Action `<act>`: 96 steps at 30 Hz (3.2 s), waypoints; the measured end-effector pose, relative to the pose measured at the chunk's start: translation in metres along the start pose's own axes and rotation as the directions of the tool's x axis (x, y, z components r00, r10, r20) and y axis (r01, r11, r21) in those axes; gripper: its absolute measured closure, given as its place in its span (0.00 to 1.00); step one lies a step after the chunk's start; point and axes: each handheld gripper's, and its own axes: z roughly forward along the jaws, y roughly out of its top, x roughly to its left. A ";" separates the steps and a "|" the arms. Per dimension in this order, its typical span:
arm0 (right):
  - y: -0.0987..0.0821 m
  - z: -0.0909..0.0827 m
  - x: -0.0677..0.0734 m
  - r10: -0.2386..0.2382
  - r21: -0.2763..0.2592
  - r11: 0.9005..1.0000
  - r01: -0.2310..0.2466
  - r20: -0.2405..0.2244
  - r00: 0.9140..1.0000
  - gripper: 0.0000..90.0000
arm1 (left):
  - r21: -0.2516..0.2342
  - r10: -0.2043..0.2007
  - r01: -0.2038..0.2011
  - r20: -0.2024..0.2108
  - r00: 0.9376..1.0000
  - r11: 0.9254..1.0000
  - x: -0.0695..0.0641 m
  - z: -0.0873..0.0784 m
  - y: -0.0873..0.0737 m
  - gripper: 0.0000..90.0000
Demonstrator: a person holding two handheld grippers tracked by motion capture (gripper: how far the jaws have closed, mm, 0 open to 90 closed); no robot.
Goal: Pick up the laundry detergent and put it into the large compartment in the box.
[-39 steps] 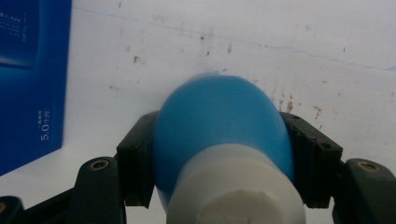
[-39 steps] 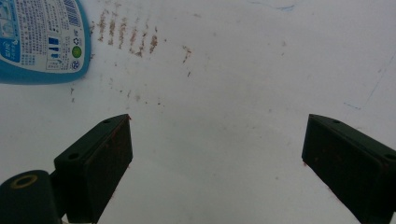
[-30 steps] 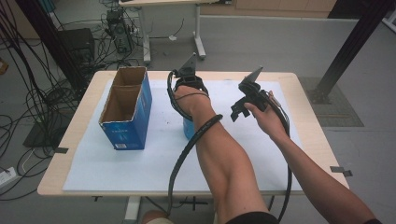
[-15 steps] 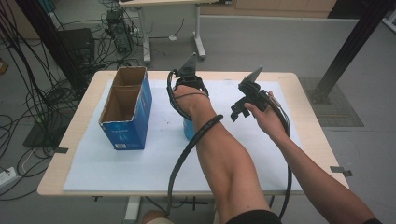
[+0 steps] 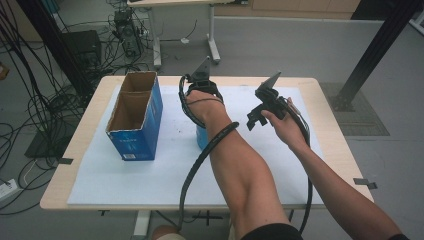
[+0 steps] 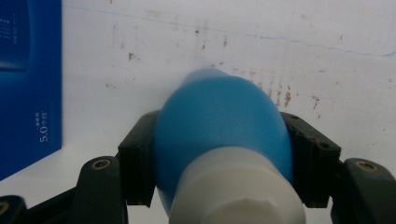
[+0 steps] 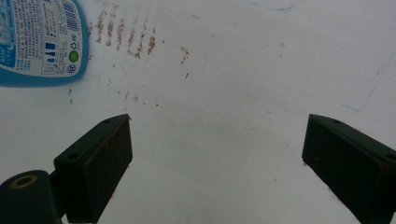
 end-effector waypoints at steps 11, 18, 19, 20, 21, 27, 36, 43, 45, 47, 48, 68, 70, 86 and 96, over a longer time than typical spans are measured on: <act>0.001 0.001 0.001 -0.004 0.004 1.000 0.004 0.002 1.000 0.09 | -0.012 0.022 -0.022 -0.007 1.000 1.000 -0.002 0.000 -0.002 0.41; 0.002 0.002 0.002 -0.005 0.007 1.000 0.005 0.003 1.000 0.09 | -0.011 0.030 -0.030 -0.010 0.999 0.999 -0.004 0.000 -0.001 0.41; 0.002 0.002 0.002 -0.006 0.006 1.000 0.006 0.001 1.000 0.09 | -0.013 0.029 -0.030 -0.010 1.000 0.999 -0.004 0.000 -0.002 0.41; 0.002 0.002 0.002 -0.005 0.006 1.000 0.005 0.003 1.000 0.09 | -0.013 0.031 -0.031 -0.010 0.999 0.999 -0.003 0.000 -0.001 0.41; 0.002 0.002 0.002 -0.007 0.007 1.000 0.007 0.003 1.000 0.09 | -0.012 0.032 -0.032 -0.010 0.999 0.999 -0.003 0.000 -0.001 0.41; 0.002 0.002 0.002 -0.002 0.005 1.000 0.002 0.000 1.000 0.09 | -0.014 0.036 -0.036 -0.009 0.999 0.999 -0.003 0.000 -0.002 0.42; 0.002 0.002 0.000 -0.005 0.002 1.000 0.005 -0.001 1.000 0.09 | -0.009 0.054 -0.054 -0.020 0.998 0.998 -0.008 0.000 0.000 0.42; 0.002 0.002 0.000 -0.002 0.005 1.000 0.002 -0.004 1.000 0.09 | -0.006 0.054 -0.055 -0.019 0.998 0.998 -0.008 0.000 0.001 0.42; 0.002 0.002 0.000 -0.002 0.005 1.000 0.002 -0.003 1.000 0.09 | -0.008 0.058 -0.058 -0.019 0.998 0.998 -0.008 0.000 0.001 0.42; 0.003 0.002 0.000 -0.002 0.006 1.000 0.002 -0.002 1.000 0.09 | -0.009 0.059 -0.059 -0.019 0.998 0.998 -0.008 0.000 0.001 0.42; 0.002 0.002 0.000 -0.001 0.005 1.000 0.001 -0.003 1.000 0.09 | -0.008 0.062 -0.062 -0.019 0.998 0.998 -0.008 0.000 0.001 0.42; -0.001 -0.002 -0.001 0.007 -0.002 1.000 -0.007 -0.002 1.000 0.09 | 0.002 0.190 -0.190 -0.035 0.981 0.982 -0.011 -0.055 0.007 0.42; -0.003 -0.002 -0.002 0.009 -0.006 1.000 -0.009 -0.001 1.000 0.09 | -0.008 0.215 -0.216 -0.037 0.976 0.976 -0.010 -0.066 0.005 0.42; -0.008 -0.015 0.001 0.021 -0.025 0.999 -0.021 0.003 1.000 0.09 | -0.039 0.258 -0.260 -0.041 0.965 0.965 0.025 -0.155 0.000 0.42; -0.008 -0.018 0.002 0.035 -0.027 0.999 -0.035 0.018 0.999 0.09 | -0.061 0.253 -0.254 -0.015 0.967 0.965 0.075 -0.200 0.001 0.42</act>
